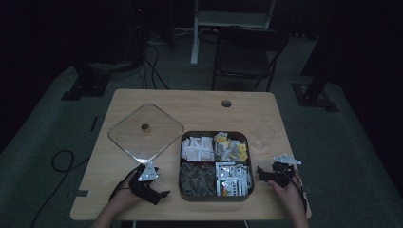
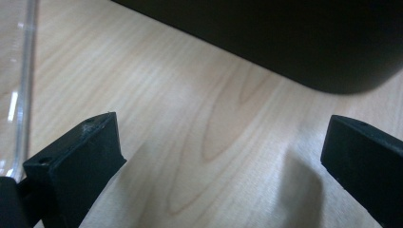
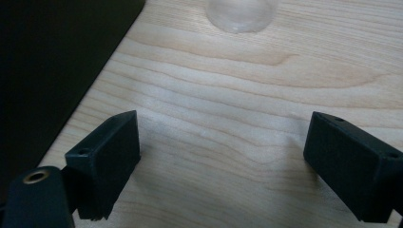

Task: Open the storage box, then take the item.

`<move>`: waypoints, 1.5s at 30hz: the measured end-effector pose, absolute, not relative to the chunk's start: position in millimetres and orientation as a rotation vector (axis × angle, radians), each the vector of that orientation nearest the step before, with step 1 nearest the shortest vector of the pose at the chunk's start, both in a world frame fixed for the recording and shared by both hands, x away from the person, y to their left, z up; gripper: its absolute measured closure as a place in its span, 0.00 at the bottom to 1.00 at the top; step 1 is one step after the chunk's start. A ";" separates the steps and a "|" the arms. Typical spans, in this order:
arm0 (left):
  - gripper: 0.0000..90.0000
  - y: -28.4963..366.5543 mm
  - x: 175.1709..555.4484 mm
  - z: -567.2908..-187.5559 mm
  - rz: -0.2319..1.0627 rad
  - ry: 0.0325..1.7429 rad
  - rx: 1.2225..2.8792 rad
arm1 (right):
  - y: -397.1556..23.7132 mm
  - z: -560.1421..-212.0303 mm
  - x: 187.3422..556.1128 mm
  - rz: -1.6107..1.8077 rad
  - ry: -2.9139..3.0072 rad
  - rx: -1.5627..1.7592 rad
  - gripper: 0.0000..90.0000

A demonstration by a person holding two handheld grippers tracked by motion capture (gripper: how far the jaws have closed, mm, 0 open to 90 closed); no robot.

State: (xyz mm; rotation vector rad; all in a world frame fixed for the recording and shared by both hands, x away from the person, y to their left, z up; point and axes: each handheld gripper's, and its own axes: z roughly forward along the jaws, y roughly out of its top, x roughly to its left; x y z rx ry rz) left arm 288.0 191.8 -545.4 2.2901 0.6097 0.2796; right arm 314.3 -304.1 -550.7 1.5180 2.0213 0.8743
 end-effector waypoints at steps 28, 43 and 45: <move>0.00 187.7 289.4 -546.9 0.278 0.654 2.327 | -304.1 -550.7 314.3 0.875 2.022 1.518 0.13; 0.00 187.3 290.4 -547.2 0.290 0.688 2.315 | -304.0 -550.6 313.3 0.880 2.027 1.512 0.13; 0.00 187.3 290.4 -547.2 0.289 0.688 2.315 | -304.0 -550.3 311.4 0.885 2.030 1.504 0.16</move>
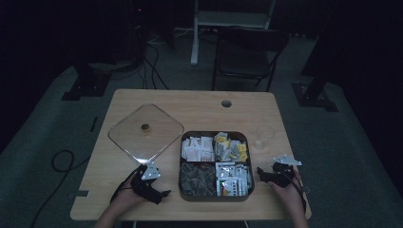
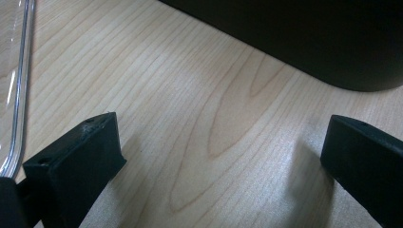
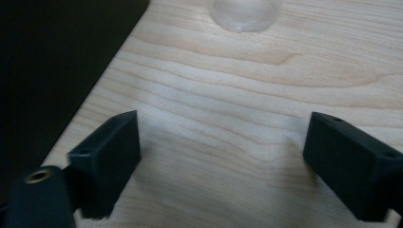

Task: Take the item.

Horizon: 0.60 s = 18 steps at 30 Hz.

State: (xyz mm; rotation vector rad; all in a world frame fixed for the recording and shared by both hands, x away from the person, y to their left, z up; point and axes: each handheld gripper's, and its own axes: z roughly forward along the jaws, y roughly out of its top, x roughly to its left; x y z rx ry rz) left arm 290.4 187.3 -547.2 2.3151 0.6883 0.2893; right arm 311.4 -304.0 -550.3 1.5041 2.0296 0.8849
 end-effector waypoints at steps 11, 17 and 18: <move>0.00 187.4 290.4 -547.2 0.289 0.688 2.315 | -303.9 -539.2 304.6 0.894 2.103 1.480 0.15; 0.00 187.4 290.4 -547.2 0.289 0.688 2.315 | -297.2 -524.0 297.5 0.905 2.112 1.429 0.14; 0.00 187.4 290.4 -547.2 0.289 0.688 2.315 | -296.0 -520.6 296.1 0.911 2.109 1.427 0.14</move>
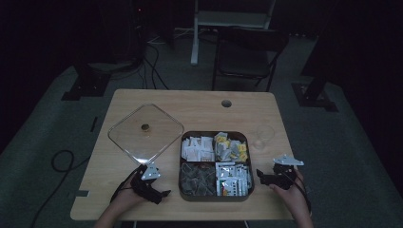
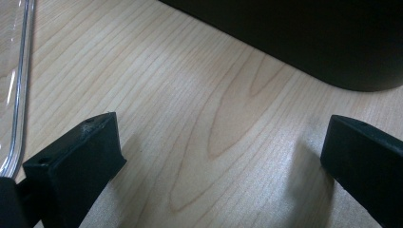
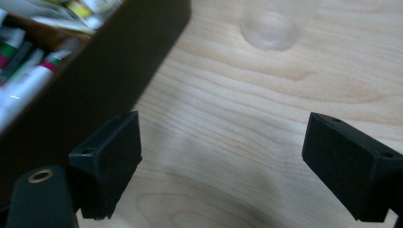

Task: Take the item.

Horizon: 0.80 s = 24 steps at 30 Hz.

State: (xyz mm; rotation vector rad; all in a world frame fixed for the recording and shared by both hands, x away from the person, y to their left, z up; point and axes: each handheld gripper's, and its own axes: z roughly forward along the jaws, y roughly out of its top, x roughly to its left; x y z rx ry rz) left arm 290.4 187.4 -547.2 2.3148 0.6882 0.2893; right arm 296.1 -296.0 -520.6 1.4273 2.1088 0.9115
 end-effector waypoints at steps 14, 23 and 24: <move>0.00 187.4 290.4 -547.3 0.289 0.688 2.315 | -288.7 -490.1 296.4 1.031 2.119 1.330 0.14; 0.00 187.5 290.4 -547.2 0.289 0.688 2.315 | -273.8 -478.3 311.9 1.093 2.150 1.226 0.15; 0.00 187.4 290.4 -547.2 0.289 0.689 2.315 | -272.0 -478.1 314.0 1.099 2.150 1.221 0.15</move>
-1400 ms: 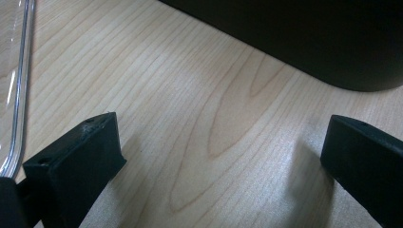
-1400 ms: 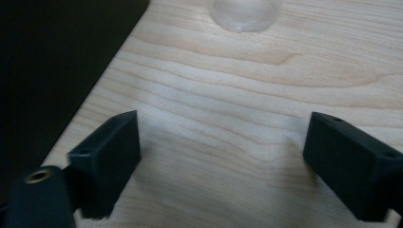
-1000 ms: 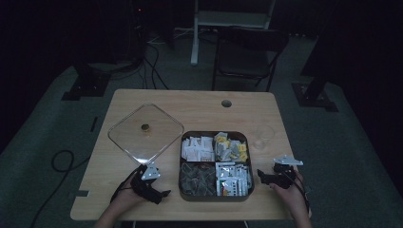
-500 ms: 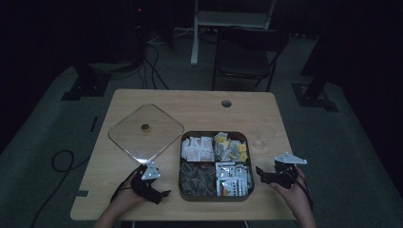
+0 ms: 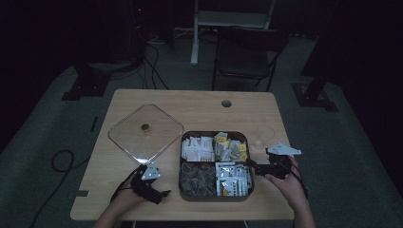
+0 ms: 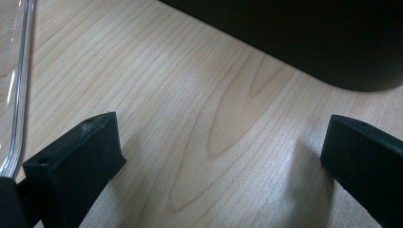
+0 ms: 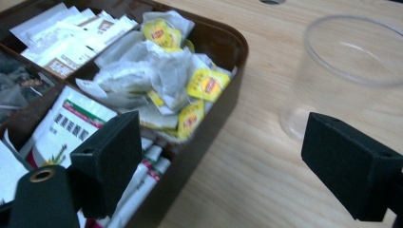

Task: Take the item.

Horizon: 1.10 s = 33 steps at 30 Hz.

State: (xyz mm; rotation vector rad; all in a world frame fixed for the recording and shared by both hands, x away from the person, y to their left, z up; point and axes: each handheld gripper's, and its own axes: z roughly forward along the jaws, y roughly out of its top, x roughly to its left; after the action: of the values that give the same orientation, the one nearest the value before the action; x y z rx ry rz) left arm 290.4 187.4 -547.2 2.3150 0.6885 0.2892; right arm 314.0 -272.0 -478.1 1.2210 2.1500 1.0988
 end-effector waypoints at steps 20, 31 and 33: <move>0.00 187.4 290.4 -547.2 0.290 0.688 2.316 | -225.4 -495.3 356.6 1.162 2.205 1.147 0.39; 0.00 187.4 290.3 -547.2 0.290 0.689 2.314 | -216.7 -508.5 366.8 1.088 2.273 1.132 0.57; 0.00 187.4 290.3 -547.2 0.290 0.689 2.314 | -215.9 -509.2 367.0 1.091 2.270 1.141 0.61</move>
State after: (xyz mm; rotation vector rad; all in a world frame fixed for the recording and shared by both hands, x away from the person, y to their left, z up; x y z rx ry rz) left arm 290.3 187.4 -547.2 2.3143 0.6888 0.2897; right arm 367.0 -215.9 -509.2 1.1413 2.2704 1.0913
